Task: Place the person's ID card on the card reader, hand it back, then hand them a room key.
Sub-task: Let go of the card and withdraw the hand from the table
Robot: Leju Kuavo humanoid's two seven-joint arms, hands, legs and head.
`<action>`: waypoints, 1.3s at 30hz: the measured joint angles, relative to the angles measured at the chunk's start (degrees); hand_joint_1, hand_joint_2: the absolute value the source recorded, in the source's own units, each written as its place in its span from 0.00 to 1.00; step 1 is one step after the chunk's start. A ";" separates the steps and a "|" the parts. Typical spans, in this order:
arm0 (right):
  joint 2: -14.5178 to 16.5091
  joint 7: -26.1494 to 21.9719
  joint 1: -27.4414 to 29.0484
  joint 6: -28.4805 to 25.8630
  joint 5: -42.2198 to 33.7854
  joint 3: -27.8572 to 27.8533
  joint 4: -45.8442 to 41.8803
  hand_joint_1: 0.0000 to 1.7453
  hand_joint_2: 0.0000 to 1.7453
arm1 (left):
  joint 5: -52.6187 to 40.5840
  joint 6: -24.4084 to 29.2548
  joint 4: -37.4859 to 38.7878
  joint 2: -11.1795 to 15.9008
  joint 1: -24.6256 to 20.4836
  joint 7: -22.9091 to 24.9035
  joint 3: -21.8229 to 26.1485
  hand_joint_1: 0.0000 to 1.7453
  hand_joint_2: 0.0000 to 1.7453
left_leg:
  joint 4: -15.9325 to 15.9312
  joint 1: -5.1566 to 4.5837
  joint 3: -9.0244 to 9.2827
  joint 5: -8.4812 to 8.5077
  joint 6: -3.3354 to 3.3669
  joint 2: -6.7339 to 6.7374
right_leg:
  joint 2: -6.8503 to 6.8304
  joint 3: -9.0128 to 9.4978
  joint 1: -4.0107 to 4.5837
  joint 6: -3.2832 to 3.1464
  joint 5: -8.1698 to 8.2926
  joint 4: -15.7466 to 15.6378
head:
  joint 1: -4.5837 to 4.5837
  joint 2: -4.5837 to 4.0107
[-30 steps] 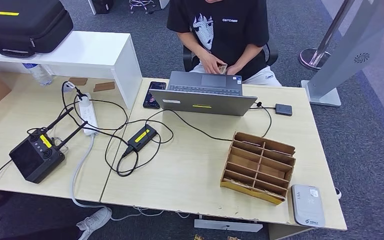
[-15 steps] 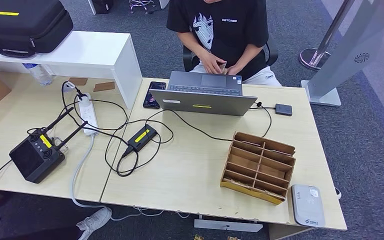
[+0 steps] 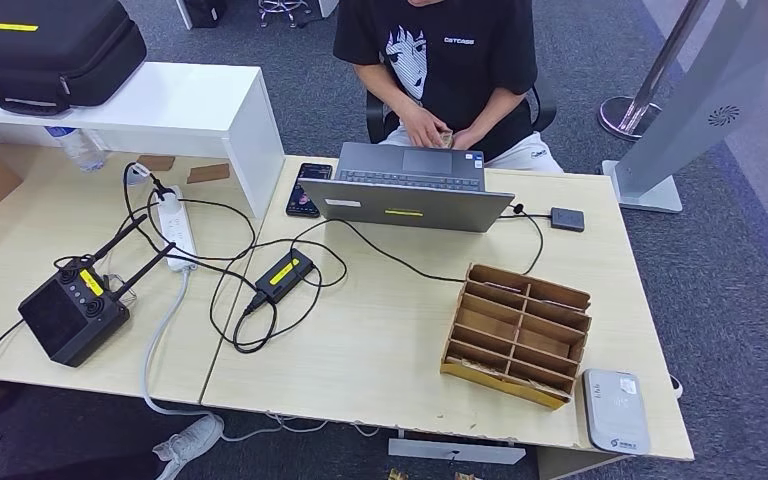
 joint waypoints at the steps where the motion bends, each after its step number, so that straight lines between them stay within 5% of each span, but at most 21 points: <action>1: 0.00 -0.01 0.00 -0.01 0.08 0.00 -0.01 0.00 1.00 | 0.03 0.09 0.00 0.00 0.00 0.09 0.01 0.48 1.00 | 0.00 0.00 0.00 0.00 0.00 0.00 | 0.00 0.00 0.00 0.00 0.00 0.00 | 0.00 0.00; 3: 0.00 -0.03 0.01 -0.02 0.15 0.00 -0.02 0.00 1.00 | 0.03 0.02 0.00 0.00 0.01 0.09 0.03 0.97 1.00 | 0.00 0.00 0.00 0.00 0.00 0.00 | 0.00 0.00 0.00 0.00 0.00 0.00 | 0.00 0.00; 10: 0.01 -0.08 0.01 0.00 0.19 0.00 -0.02 0.00 1.00 | -0.16 -0.88 0.00 -0.02 0.00 -0.58 0.03 1.00 1.00 | 0.00 0.00 0.00 0.00 0.00 0.00 | 0.00 0.00 0.00 0.00 0.00 0.00 | 0.01 0.00; 15: 0.02 -0.08 0.01 0.00 0.20 0.00 -0.02 0.00 1.00 | -0.16 -0.90 0.00 -0.02 0.00 -0.66 0.03 0.91 1.00 | 0.00 0.00 0.00 0.00 0.00 0.00 | 0.00 0.00 0.00 0.00 0.00 0.00 | 0.00 0.00; 19: 0.03 -0.08 0.01 0.00 0.21 0.00 -0.03 0.00 1.00 | -0.15 -0.48 0.00 -0.02 0.00 -0.63 0.03 0.00 1.00 | 0.00 0.00 0.00 0.00 0.00 0.00 | 0.00 0.00 0.00 0.00 0.00 0.00 | 0.00 0.00; 33: 0.07 -0.10 0.03 -0.04 0.21 0.00 -0.08 0.00 1.00 | 0.08 0.49 0.00 -0.02 0.01 0.22 0.04 0.00 1.00 | 0.00 0.00 0.00 -0.01 0.00 0.00 | 0.00 0.00 0.00 0.01 -0.02 0.00 | 0.00 0.00; 35: 0.08 -0.10 0.03 -0.04 0.21 0.00 -0.09 0.00 1.00 | 0.08 0.49 0.00 -0.02 0.01 0.22 0.05 0.46 1.00 | 0.00 0.00 0.00 -0.01 0.00 0.00 | 0.00 0.00 0.00 0.01 -0.02 0.00 | 0.00 0.00; 37: 0.10 -0.10 0.04 -0.04 0.22 0.00 -0.09 0.00 0.50 | 0.04 0.33 0.00 -0.02 0.01 0.16 0.05 0.96 1.00 | 0.00 0.00 0.00 -0.01 0.00 0.00 | 0.00 0.00 0.00 0.01 -0.02 0.00 | 0.00 0.00; 38: 0.11 -0.10 0.04 -0.04 0.25 0.00 -0.09 0.00 0.25 | 0.00 0.15 0.00 -0.02 0.02 0.07 0.04 0.97 1.00 | 0.00 0.00 0.00 -0.01 0.00 0.00 | 0.00 0.00 0.00 0.01 -0.02 0.00 | 0.00 0.00; 39: 0.13 -0.10 0.04 -0.04 0.31 0.00 -0.09 0.00 0.00 | -0.05 -0.09 0.00 -0.02 0.02 -0.09 0.04 0.73 1.00 | 0.00 0.00 0.00 -0.01 0.00 0.00 | 0.00 0.00 0.00 0.01 -0.02 0.00 | 0.00 0.00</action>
